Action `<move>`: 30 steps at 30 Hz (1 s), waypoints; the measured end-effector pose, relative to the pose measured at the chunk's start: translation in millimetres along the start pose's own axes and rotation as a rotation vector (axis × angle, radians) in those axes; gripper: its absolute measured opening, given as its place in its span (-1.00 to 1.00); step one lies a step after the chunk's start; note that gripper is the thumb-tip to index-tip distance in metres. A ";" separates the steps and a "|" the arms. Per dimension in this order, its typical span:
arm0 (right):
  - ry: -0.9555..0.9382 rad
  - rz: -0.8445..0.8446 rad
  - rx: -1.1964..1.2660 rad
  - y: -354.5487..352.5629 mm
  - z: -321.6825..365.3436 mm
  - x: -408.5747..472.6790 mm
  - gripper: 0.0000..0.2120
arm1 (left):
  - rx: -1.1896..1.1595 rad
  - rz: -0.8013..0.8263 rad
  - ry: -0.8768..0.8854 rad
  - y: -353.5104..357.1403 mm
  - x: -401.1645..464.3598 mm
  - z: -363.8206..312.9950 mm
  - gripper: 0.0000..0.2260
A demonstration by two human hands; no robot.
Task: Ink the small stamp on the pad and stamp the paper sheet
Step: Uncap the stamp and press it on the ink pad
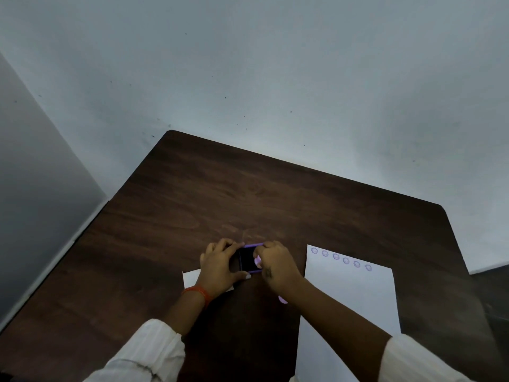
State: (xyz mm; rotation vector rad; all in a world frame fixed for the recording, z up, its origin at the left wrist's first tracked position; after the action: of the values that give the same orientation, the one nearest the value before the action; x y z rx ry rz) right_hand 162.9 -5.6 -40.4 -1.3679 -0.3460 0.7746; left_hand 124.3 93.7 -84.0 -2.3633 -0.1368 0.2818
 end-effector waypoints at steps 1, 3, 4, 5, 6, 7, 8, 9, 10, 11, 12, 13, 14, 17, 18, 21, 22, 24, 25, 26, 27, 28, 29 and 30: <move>0.003 -0.002 0.005 0.5 -0.1 -0.1 -0.83 | 0.001 0.000 0.001 0.3 -0.1 0.2 -0.32; -0.063 0.015 -0.014 1.3 1.2 0.4 -0.82 | 0.010 -0.001 -0.002 0.2 0.3 0.5 -0.32; -0.109 0.034 -0.031 1.6 1.7 0.9 -0.82 | 0.017 -0.001 -0.003 0.1 0.8 0.6 -0.32; -0.141 0.055 -0.038 2.3 0.7 1.7 -0.82 | 0.021 0.001 -0.004 0.4 0.9 0.5 -0.32; -0.149 0.073 -0.037 2.5 -1.3 2.5 -0.82 | 0.024 0.003 -0.004 0.7 1.0 0.6 -0.32; -0.137 0.076 -0.029 2.4 -2.6 2.3 -0.82 | 0.024 0.005 -0.003 1.2 0.9 0.9 -0.32; -0.107 0.053 -0.007 1.4 -3.8 1.0 -0.83 | 0.022 0.006 -0.003 1.6 0.9 1.1 -0.32; -0.066 0.001 0.032 -0.4 -4.3 -1.4 -0.83 | 0.020 0.004 0.000 1.6 0.7 1.3 -0.32; -0.017 -0.059 0.084 -1.5 -4.6 -5.2 -0.83 | 0.019 -0.002 0.003 1.2 0.8 1.4 -0.32; 0.028 -0.108 0.126 -2.7 -5.1 -8.9 -0.83 | 0.016 -0.009 0.005 0.8 0.4 1.4 -0.32; 0.067 -0.128 0.153 -3.1 -6.0 -12.0 -0.82 | 0.014 -0.014 0.007 0.3 0.3 0.9 -0.32; 0.093 -0.129 0.179 -3.4 -7.2 -13.7 -0.81 | 0.011 -0.013 0.007 0.1 -0.1 0.3 -0.32; 0.101 -0.114 0.210 -6.1 -8.3 -13.7 -0.82 | 0.010 -0.009 0.006 0.0 -0.2 0.0 -0.32; 0.086 -0.078 0.329 -23.7 -17.0 -5.5 -0.84 | 0.013 0.006 -0.003 -0.8 -0.2 -0.2 -0.31; 0.101 -0.068 0.354 -26.7 -23.3 -2.5 -0.83 | 0.010 0.009 -0.003 -1.0 -0.2 -0.4 -0.31; 0.129 0.037 0.191 -15.5 -32.6 -1.5 -0.82 | 0.001 0.007 0.003 -0.9 -0.8 -0.9 -0.31; 0.099 0.038 0.130 -10.4 -30.4 -3.9 -0.82 | 0.002 0.006 0.005 -0.9 -0.8 -1.0 -0.31; 0.024 -0.028 0.045 -7.0 -23.0 -10.7 -0.81 | 0.005 0.003 0.004 -0.8 -0.3 -0.8 -0.31; 0.018 -0.061 0.038 -7.2 -21.1 -13.1 -0.81 | 0.008 0.002 0.003 -0.7 -0.3 -0.6 -0.31; 0.036 -0.084 0.042 -6.7 -21.2 -14.5 -0.81 | 0.011 0.001 0.004 -0.7 0.0 -0.5 -0.31; 0.069 -0.103 0.052 -7.1 -21.9 -13.1 -0.80 | 0.011 0.001 0.003 -0.6 0.2 -0.3 -0.31; 0.118 -0.109 0.074 -7.2 -24.8 -12.5 -0.80 | 0.008 0.002 0.003 -0.6 0.3 -0.1 -0.31; 0.162 -0.114 0.099 -8.6 -28.8 -11.1 -0.80 | 0.005 0.005 0.004 -0.7 0.3 0.1 -0.31; 0.183 -0.115 0.129 -11.2 -31.3 -10.1 -0.82 | 0.003 0.007 0.006 -0.6 0.1 0.1 -0.31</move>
State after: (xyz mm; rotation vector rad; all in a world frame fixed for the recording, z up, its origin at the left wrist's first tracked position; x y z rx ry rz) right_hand 179.1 -35.7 -33.9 -1.2752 -0.2247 0.5625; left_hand 124.4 94.2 -83.7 -2.3623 -0.1248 0.2782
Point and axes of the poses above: each hand's wrist, its own x-axis towards the middle knuckle, its own y-axis out of the palm, z = x × y, the point moved 10 cm from there along x, towards the middle knuckle, and after that the axes turned 8 degrees about -x, right-handed, at the moved point
